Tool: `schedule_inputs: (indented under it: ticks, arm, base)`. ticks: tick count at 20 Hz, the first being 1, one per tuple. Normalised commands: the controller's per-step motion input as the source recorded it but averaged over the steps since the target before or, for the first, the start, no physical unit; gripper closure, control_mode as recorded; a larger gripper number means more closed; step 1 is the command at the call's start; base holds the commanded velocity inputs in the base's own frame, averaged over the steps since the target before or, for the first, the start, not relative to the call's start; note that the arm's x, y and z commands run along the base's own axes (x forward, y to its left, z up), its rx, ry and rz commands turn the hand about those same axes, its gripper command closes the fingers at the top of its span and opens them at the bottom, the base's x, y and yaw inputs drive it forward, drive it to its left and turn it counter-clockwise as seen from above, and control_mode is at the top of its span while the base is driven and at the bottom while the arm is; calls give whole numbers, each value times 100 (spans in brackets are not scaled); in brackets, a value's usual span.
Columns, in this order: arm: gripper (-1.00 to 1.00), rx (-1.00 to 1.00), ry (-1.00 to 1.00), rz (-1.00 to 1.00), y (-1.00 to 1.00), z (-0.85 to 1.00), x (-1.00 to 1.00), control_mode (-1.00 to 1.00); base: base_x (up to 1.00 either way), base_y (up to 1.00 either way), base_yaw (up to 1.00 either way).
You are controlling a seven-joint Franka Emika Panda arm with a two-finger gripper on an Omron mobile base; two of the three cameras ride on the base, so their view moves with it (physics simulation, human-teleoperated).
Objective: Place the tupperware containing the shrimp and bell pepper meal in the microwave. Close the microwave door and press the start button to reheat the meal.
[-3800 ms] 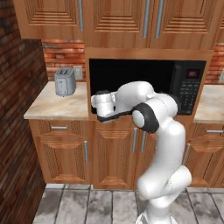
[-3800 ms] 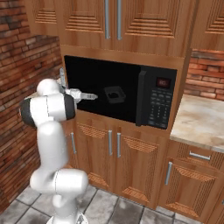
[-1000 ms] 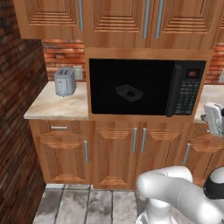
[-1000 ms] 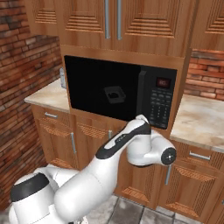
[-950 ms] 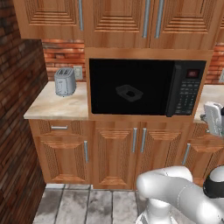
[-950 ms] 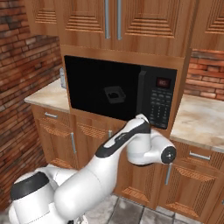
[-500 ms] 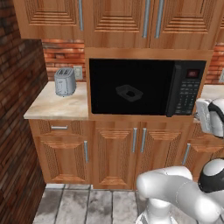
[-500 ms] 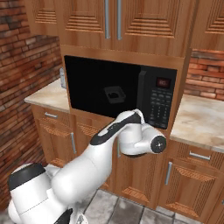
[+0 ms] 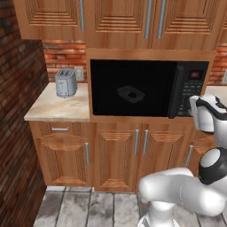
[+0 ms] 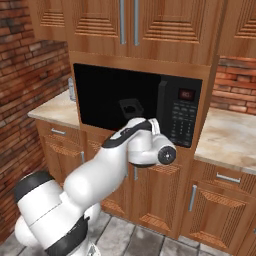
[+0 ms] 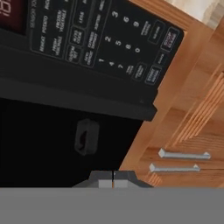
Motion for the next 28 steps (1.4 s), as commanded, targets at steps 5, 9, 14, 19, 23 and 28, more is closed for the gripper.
schedule_inputs:
  ticks: [5,9,14,19,23,28]
  arm:
    - [100,4,1,-5,-4,-18,27,-100]
    - [100,6,3,-3,-15,-22,12,-100]
    - [100,7,1,-2,-21,-18,6,-100]
    - [100,7,0,-2,-18,-13,6,-100]
    - [100,3,0,-2,-6,-16,19,-100]
    - [100,0,0,-4,0,-16,34,-100]
  base:
    - [0,0,0]
    - [0,0,0]
    - [0,0,0]
    - [0,0,0]
    - [0,0,0]
    - [0,0,0]
